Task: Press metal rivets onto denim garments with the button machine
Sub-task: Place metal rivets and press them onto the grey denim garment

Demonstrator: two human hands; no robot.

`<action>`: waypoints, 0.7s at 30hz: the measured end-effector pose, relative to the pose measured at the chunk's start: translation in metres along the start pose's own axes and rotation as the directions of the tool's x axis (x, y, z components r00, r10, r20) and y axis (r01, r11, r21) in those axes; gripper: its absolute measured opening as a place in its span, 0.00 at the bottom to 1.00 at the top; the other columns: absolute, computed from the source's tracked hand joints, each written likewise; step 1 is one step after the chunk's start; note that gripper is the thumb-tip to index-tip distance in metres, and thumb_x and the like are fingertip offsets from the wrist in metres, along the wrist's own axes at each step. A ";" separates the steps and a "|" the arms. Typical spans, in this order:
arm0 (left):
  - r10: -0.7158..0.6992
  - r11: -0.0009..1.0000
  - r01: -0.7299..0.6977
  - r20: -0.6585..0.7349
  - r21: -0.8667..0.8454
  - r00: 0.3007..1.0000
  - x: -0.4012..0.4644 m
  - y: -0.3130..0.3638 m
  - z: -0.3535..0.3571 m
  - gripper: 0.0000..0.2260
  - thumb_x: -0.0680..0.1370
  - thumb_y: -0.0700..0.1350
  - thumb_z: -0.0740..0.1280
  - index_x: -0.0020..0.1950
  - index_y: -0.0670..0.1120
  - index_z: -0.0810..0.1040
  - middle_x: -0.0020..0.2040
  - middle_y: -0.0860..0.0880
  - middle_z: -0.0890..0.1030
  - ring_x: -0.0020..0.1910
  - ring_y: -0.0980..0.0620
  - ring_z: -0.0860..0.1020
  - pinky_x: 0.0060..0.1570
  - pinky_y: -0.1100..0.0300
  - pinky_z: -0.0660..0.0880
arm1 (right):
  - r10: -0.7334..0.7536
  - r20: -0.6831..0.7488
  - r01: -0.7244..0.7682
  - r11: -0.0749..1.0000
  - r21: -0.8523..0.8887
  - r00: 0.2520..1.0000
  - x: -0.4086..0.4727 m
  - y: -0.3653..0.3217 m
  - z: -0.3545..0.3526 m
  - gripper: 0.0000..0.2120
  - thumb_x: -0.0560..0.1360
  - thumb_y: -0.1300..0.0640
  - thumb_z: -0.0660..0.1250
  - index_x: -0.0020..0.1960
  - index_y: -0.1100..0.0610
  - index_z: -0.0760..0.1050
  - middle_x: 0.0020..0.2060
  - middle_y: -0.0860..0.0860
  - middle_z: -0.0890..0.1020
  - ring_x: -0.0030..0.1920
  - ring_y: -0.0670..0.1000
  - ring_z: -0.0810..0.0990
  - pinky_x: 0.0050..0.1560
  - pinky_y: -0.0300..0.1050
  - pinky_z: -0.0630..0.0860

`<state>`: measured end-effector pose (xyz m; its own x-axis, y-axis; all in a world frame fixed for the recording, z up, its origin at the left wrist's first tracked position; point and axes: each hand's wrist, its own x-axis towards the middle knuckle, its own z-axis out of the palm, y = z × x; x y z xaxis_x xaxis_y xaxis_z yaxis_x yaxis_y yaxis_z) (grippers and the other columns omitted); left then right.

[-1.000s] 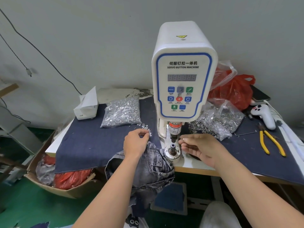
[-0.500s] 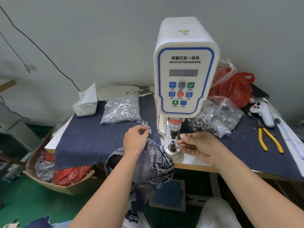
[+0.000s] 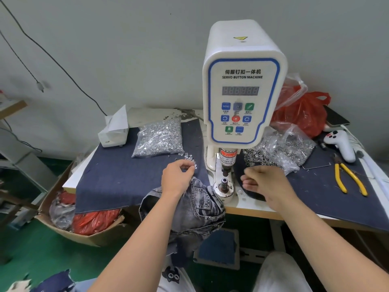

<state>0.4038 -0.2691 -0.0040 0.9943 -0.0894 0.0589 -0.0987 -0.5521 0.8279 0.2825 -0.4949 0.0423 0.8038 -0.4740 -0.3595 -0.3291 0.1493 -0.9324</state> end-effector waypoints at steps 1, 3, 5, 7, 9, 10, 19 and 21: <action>0.002 1.000 -0.002 0.002 -0.001 1.000 0.000 0.000 0.000 0.07 0.78 0.48 0.74 0.44 0.61 0.84 0.45 0.61 0.85 0.50 0.59 0.83 0.52 0.58 0.78 | -0.051 -0.035 0.048 0.996 -0.078 0.998 0.002 0.001 -0.008 0.04 0.79 0.64 0.69 0.50 0.64 0.83 0.35 0.54 0.87 0.33 0.48 0.83 0.36 0.38 0.82; 0.008 1.000 -0.008 0.004 0.005 1.000 0.001 -0.002 0.001 0.07 0.78 0.48 0.74 0.44 0.61 0.83 0.44 0.61 0.85 0.49 0.59 0.83 0.51 0.58 0.78 | -0.201 -0.029 0.172 0.898 -0.406 0.979 0.006 0.001 -0.024 0.04 0.79 0.60 0.70 0.48 0.57 0.85 0.34 0.49 0.86 0.34 0.46 0.85 0.40 0.40 0.82; 0.002 1.000 -0.002 0.004 0.005 1.000 0.003 -0.003 0.002 0.07 0.78 0.49 0.75 0.43 0.61 0.83 0.43 0.62 0.85 0.48 0.60 0.82 0.49 0.58 0.77 | -0.304 0.122 0.299 0.647 -0.702 0.945 0.008 -0.002 -0.033 0.05 0.77 0.55 0.72 0.43 0.48 0.84 0.35 0.42 0.85 0.38 0.42 0.83 0.45 0.39 0.77; -0.001 1.000 0.001 0.004 0.008 1.000 0.003 -0.004 0.003 0.08 0.78 0.49 0.75 0.43 0.61 0.82 0.42 0.62 0.84 0.47 0.63 0.81 0.46 0.59 0.76 | -0.281 0.275 0.383 0.484 -0.787 0.920 0.006 -0.004 -0.037 0.07 0.76 0.53 0.74 0.41 0.43 0.83 0.36 0.37 0.84 0.41 0.37 0.81 0.43 0.31 0.72; -0.008 1.000 0.008 -0.004 0.015 1.000 0.004 -0.005 0.003 0.08 0.78 0.49 0.75 0.42 0.61 0.82 0.41 0.63 0.84 0.46 0.65 0.80 0.43 0.61 0.74 | -0.247 0.342 0.420 0.457 -0.784 0.907 0.002 0.001 -0.041 0.07 0.75 0.52 0.75 0.39 0.42 0.82 0.37 0.32 0.83 0.42 0.34 0.80 0.40 0.28 0.70; -0.011 1.000 0.011 -0.002 0.014 1.000 0.005 -0.006 0.004 0.08 0.78 0.49 0.75 0.42 0.62 0.82 0.41 0.63 0.84 0.46 0.66 0.80 0.42 0.63 0.73 | -0.259 0.348 0.432 0.457 -0.778 0.901 0.001 0.005 -0.044 0.07 0.74 0.51 0.75 0.39 0.42 0.82 0.37 0.30 0.82 0.43 0.33 0.80 0.40 0.27 0.70; -0.003 0.999 0.002 0.017 0.044 1.000 0.005 -0.005 0.005 0.06 0.78 0.49 0.75 0.44 0.60 0.83 0.41 0.63 0.84 0.45 0.65 0.80 0.42 0.62 0.74 | -0.405 0.392 0.515 0.260 -0.817 0.826 -0.004 0.032 -0.001 0.06 0.76 0.54 0.70 0.50 0.50 0.85 0.47 0.48 0.83 0.49 0.53 0.81 0.47 0.45 0.71; -0.001 0.998 0.000 0.019 0.063 1.000 0.005 -0.006 0.005 0.06 0.78 0.49 0.74 0.44 0.60 0.83 0.41 0.64 0.83 0.44 0.67 0.79 0.39 0.64 0.72 | -0.413 0.432 0.541 0.193 -0.819 0.801 -0.002 0.033 -0.001 0.05 0.76 0.56 0.69 0.47 0.52 0.84 0.45 0.49 0.82 0.48 0.55 0.81 0.43 0.45 0.67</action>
<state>0.4092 -0.2704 -0.0110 0.9934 -0.1047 0.0473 -0.1012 -0.6030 0.7913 0.2700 -0.4899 0.0122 0.9944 -0.0664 0.0817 -0.0343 -0.9380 -0.3450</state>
